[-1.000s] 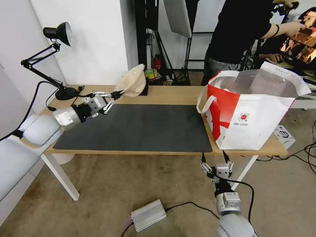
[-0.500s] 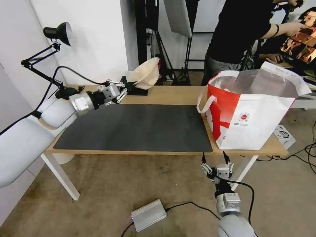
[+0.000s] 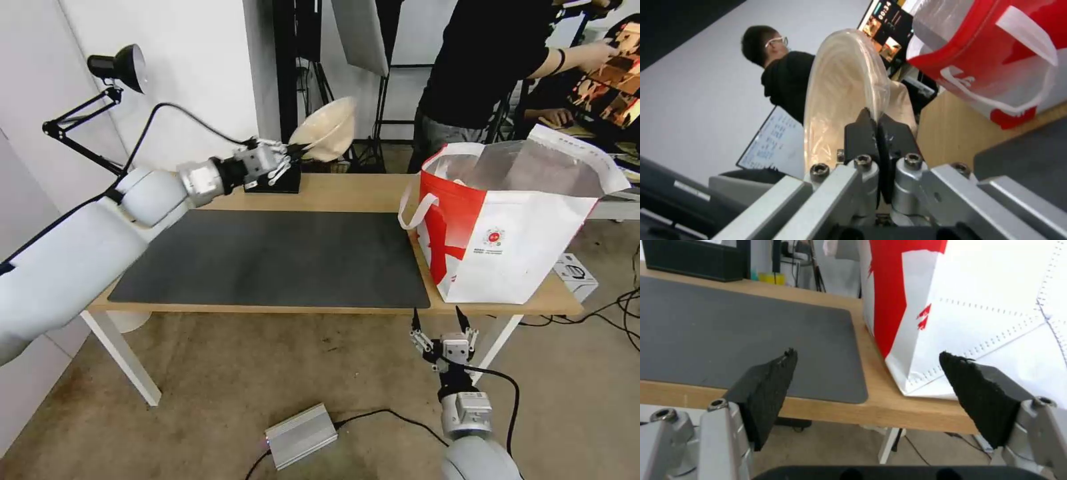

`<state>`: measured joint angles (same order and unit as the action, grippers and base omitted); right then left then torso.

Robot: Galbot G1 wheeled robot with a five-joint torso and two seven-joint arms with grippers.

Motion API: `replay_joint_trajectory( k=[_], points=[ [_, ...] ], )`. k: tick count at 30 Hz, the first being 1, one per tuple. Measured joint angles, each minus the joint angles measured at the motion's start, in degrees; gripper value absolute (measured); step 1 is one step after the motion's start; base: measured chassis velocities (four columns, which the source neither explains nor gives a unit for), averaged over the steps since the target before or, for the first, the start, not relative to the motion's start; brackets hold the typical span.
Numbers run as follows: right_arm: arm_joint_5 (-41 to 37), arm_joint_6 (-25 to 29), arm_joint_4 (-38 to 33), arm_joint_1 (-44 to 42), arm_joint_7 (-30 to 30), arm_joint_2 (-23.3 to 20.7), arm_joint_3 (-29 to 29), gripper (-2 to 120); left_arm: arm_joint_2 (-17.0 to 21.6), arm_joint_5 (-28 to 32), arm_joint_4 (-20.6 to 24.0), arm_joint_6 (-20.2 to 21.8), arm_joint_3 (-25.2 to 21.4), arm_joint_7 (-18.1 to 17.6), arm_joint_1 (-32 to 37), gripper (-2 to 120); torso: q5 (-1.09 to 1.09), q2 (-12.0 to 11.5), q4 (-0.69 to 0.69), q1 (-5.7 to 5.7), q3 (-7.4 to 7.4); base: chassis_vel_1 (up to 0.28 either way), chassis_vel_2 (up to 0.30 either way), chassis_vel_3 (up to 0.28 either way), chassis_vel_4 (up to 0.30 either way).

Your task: Pick up the trash from the table and place it into the takeout bag.

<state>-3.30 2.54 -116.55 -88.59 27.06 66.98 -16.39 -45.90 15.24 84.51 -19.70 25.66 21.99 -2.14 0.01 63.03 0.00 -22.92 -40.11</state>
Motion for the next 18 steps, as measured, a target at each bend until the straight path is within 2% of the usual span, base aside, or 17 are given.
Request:
replay_joint_trajectory(
  k=[6, 18],
  points=[
    [0.00, 0.00, -0.04, 0.00, 0.00, 0.11, -0.02, 86, -4.12, -0.50, -3.22, -0.13, 2.21, 0.08, -2.69, 0, 0.00, 0.00, -0.01, 0.00, 0.00, 0.000, 0.000, 0.000, 0.000],
    [-0.09, 0.00, 0.13, 0.55, -0.04, 0.17, 0.01, 86, -9.38, -1.66, -7.86, -0.98, 4.91, 0.34, -5.21, 0, -0.01, 0.00, 0.00, 0.01, 0.00, 0.000, 0.000, 0.000, 0.000]
  ],
)
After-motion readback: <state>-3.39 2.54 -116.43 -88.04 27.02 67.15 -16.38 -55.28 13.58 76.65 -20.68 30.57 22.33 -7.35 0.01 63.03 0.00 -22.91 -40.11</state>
